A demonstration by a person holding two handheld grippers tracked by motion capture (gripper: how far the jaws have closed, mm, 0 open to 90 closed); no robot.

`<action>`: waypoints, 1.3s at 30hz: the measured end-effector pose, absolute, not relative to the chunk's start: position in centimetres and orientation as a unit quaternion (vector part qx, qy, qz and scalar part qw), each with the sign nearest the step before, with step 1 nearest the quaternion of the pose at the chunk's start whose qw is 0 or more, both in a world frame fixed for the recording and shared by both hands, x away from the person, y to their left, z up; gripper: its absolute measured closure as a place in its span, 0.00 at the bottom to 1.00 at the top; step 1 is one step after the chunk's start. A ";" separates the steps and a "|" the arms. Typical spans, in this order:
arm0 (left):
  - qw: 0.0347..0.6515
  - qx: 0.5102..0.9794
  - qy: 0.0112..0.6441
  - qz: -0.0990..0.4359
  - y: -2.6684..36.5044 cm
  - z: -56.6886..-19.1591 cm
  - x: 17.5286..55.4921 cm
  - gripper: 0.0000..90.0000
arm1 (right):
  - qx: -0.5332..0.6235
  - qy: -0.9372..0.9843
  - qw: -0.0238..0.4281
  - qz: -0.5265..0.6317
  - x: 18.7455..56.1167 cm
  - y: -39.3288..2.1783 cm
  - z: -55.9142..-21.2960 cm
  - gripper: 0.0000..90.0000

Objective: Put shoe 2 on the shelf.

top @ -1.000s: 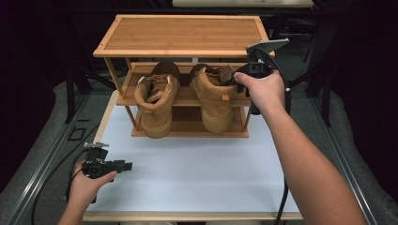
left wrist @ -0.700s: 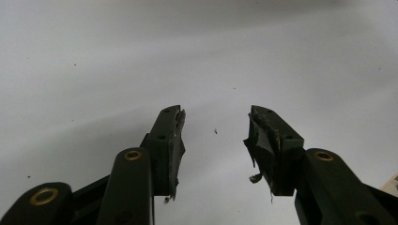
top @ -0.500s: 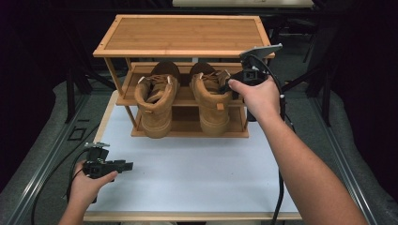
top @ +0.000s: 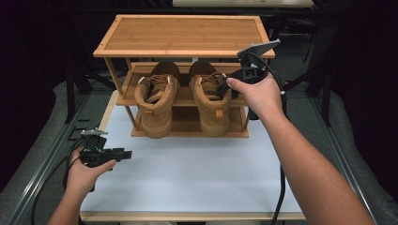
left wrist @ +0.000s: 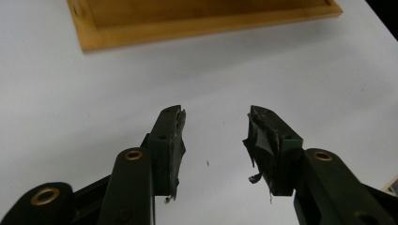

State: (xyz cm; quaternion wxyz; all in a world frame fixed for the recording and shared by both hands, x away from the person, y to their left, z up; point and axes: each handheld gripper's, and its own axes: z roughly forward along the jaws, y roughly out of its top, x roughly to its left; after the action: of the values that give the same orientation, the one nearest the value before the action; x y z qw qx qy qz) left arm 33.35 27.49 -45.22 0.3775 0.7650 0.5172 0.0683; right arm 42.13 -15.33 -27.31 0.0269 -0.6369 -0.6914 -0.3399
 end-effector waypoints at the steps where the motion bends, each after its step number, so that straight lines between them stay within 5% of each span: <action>1: 0.379 0.766 0.514 0.077 27.4 -44.7 33.6 0.62 | -0.635 -0.694 0.028 -0.338 42.1 -15.4 -27.1 0.64; 10: 0.403 0.767 0.483 0.123 25.7 -39.8 35.8 0.71 | -0.628 -0.687 0.026 -0.364 41.2 -17.4 -25.1 0.65; 21: 0.406 0.767 0.477 0.140 22.6 -36.6 38.4 0.87 | -0.617 -0.694 -0.018 -0.370 39.8 -19.6 -24.0 0.78; 29: 0.417 0.745 0.498 0.150 21.6 -36.3 40.4 0.99 | -0.625 -0.702 -0.055 -0.337 41.4 -19.4 -30.1 0.98; 39: 0.404 0.742 0.512 0.157 21.2 -36.6 41.9 1.00 | -0.634 -0.694 -0.037 -0.339 43.3 -18.0 -35.1 1.00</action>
State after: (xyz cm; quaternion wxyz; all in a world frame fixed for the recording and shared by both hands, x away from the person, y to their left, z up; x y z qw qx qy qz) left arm 41.94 21.18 -36.61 0.4044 0.7417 0.5116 0.1569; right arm 43.28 -18.01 -35.14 -0.0373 -0.6343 -0.6939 -0.3388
